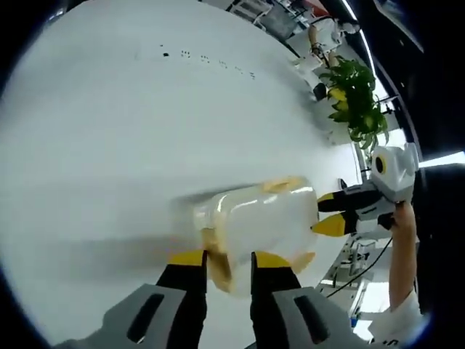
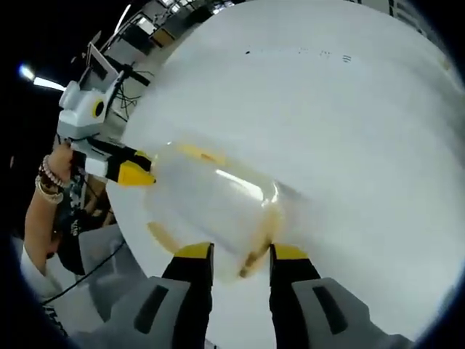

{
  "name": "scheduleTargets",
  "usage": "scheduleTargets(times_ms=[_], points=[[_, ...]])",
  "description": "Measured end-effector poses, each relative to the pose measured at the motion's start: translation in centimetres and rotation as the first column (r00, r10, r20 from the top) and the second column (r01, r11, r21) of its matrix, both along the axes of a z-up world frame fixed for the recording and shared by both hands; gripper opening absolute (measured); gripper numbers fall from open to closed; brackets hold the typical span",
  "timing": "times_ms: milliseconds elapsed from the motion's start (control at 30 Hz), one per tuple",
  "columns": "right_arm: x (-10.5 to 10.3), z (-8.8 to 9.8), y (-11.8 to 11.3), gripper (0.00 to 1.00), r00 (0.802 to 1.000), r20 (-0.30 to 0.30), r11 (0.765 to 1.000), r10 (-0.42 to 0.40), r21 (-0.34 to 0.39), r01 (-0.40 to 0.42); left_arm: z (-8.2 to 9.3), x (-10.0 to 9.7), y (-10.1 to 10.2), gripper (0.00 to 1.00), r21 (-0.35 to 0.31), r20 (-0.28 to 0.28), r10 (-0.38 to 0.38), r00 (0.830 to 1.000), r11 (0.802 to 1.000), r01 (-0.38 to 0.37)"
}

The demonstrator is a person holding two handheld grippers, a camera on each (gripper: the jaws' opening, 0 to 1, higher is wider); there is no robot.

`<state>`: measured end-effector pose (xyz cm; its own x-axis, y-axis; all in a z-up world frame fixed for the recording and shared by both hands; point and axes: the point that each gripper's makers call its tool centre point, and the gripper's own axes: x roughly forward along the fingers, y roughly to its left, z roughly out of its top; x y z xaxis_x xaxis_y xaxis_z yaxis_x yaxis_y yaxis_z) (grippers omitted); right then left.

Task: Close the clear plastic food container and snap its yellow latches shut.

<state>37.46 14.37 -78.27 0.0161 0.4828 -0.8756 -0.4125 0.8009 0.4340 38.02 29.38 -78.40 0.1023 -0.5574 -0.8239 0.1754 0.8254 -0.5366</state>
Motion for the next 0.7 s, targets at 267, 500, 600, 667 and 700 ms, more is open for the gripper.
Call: scheduleTargets(times_ms=[267,500,600,667,700], points=[[-0.1,0.0,-0.1,0.27,1.000,-0.006,1.000,-0.007,-0.003,0.007,-0.2,0.2,-1.0,0.13,-0.004,0.003,0.018,1.000,1.000,-0.018],[-0.1,-0.3,-0.3,0.24,0.989,-0.096,0.987,-0.110,0.104,0.120,-0.2,0.1,-1.1,0.14,-0.024,0.000,0.048,0.999,0.999,-0.048],[-0.1,0.0,-0.1,0.21,0.983,-0.120,0.983,-0.142,0.098,0.154,-0.2,0.2,-1.1,0.14,-0.026,-0.001,0.060,0.998,0.998,-0.060],[0.5,0.1,-0.4,0.21,0.988,-0.095,0.985,-0.119,0.111,0.129,-0.1,0.1,-1.2,0.14,-0.015,0.007,0.049,0.999,0.999,-0.049],[0.5,0.3,-0.3,0.22,0.989,-0.096,0.986,-0.113,0.110,0.123,-0.1,0.1,-1.2,0.15,-0.010,0.011,0.042,0.999,0.999,-0.042]])
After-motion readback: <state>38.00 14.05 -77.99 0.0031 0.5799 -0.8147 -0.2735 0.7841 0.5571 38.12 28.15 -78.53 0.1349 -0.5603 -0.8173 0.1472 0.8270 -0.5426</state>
